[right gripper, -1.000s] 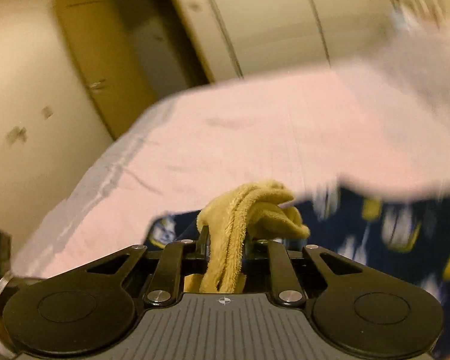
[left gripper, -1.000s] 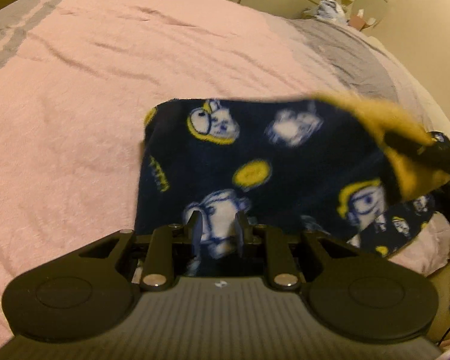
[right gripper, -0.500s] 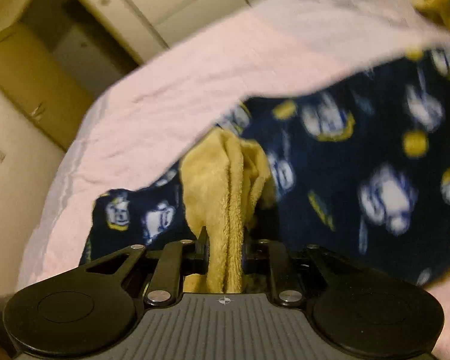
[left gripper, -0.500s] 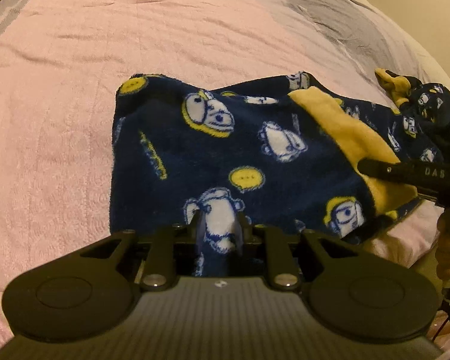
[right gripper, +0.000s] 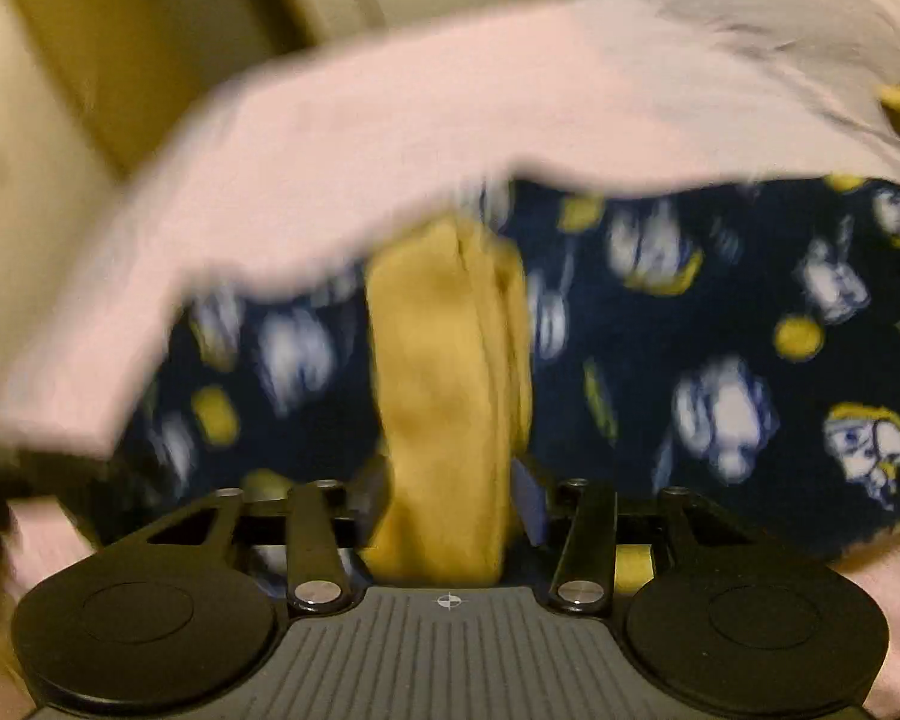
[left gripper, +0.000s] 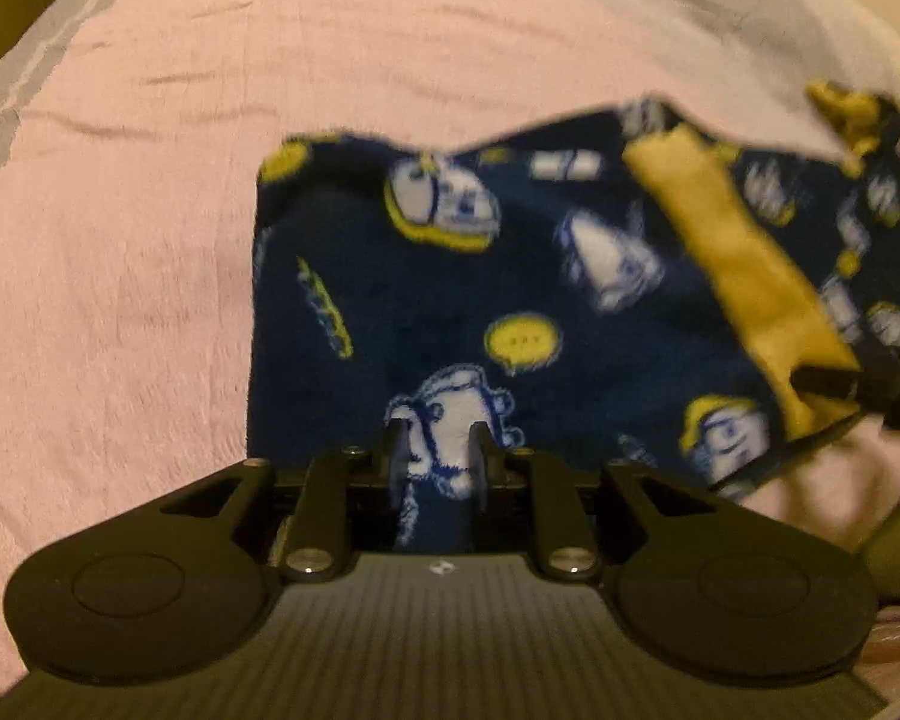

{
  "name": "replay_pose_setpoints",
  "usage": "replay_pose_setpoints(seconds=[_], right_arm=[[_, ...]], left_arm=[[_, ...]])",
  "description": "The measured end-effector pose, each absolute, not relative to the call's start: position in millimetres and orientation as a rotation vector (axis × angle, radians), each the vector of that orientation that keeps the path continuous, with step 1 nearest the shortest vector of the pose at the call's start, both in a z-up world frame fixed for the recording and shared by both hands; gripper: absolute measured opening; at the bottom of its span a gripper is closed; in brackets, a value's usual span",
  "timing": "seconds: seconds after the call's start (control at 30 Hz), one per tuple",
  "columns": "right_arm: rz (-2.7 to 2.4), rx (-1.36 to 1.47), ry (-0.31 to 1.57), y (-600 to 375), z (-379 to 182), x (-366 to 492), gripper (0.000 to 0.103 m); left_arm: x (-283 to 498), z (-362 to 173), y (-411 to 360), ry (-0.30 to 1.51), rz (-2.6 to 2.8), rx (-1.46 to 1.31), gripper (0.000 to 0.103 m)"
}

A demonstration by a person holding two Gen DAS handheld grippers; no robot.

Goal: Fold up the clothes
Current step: 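Lay the cuffs onto the pants and open both grippers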

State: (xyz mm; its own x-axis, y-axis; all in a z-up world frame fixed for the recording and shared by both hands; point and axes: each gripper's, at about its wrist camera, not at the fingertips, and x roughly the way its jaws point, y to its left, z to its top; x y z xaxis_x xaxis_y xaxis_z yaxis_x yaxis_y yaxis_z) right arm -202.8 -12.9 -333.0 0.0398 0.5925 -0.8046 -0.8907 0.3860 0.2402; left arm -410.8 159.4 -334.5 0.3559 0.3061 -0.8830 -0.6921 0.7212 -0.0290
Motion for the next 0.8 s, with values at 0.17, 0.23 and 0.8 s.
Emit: replay_pose_setpoints(seconds=[0.17, 0.23, 0.8], right_arm=[[1.084, -0.287, 1.082, -29.7, -327.9, -181.4, 0.046], [1.069, -0.287, 1.112, -31.3, -314.1, -172.7, 0.046], [0.978, -0.437, 1.135, -17.3, -195.6, -196.5, 0.046]], left_arm=[[-397.0, -317.4, 152.8, 1.085, 0.731, -0.410, 0.019], [-394.7, -309.1, 152.2, 1.143, 0.758, -0.444, 0.020], [-418.2, -190.6, 141.7, 1.156, 0.857, -0.377, 0.038]])
